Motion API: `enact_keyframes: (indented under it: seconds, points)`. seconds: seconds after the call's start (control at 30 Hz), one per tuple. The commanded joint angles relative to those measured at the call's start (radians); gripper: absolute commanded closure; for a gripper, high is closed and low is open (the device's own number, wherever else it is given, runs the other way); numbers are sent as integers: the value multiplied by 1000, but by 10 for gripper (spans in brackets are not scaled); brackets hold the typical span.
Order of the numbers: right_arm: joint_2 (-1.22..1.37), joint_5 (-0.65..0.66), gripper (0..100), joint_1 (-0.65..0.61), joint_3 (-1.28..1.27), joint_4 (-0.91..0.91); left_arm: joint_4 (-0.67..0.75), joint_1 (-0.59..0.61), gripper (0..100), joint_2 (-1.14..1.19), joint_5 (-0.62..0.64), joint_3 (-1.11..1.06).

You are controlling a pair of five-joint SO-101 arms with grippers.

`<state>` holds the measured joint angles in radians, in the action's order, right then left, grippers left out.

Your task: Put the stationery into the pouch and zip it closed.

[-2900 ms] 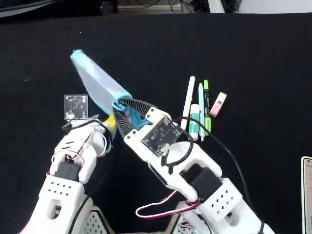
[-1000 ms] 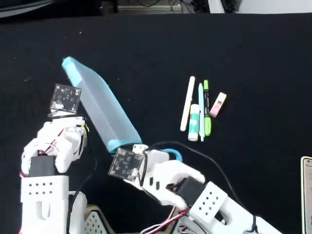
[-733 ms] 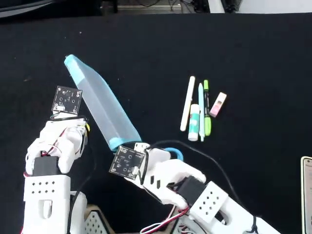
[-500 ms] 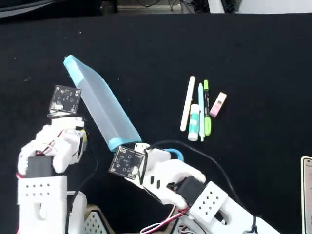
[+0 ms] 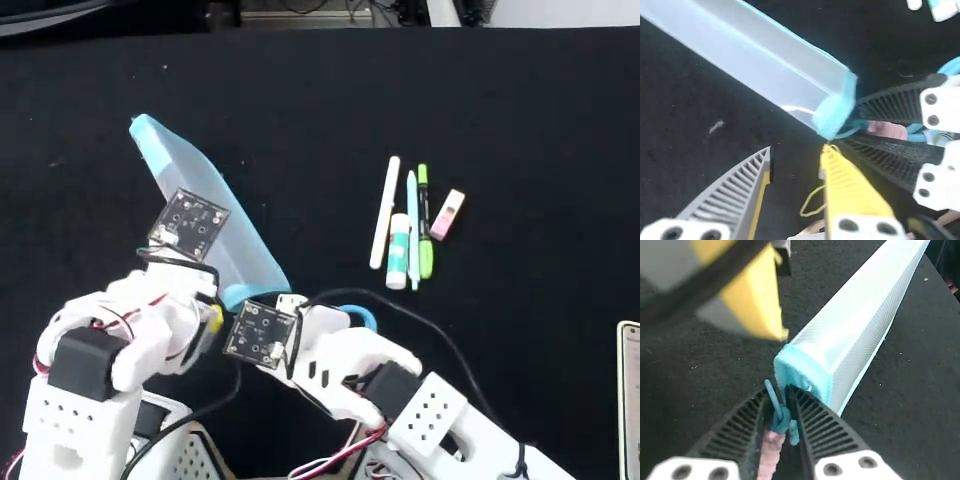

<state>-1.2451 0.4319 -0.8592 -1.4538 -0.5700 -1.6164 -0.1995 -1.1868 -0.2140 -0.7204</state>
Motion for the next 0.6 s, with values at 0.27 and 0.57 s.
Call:
enact_keyframes:
  seconds: [0.27, 0.57]
  points:
    - [-16, -5, 987, 23, 4, 15, 164, -30, 787, -5, 17, -94]
    - [-16, -5, 987, 23, -5, 15, 244, -24, 788, -94, 9, -148]
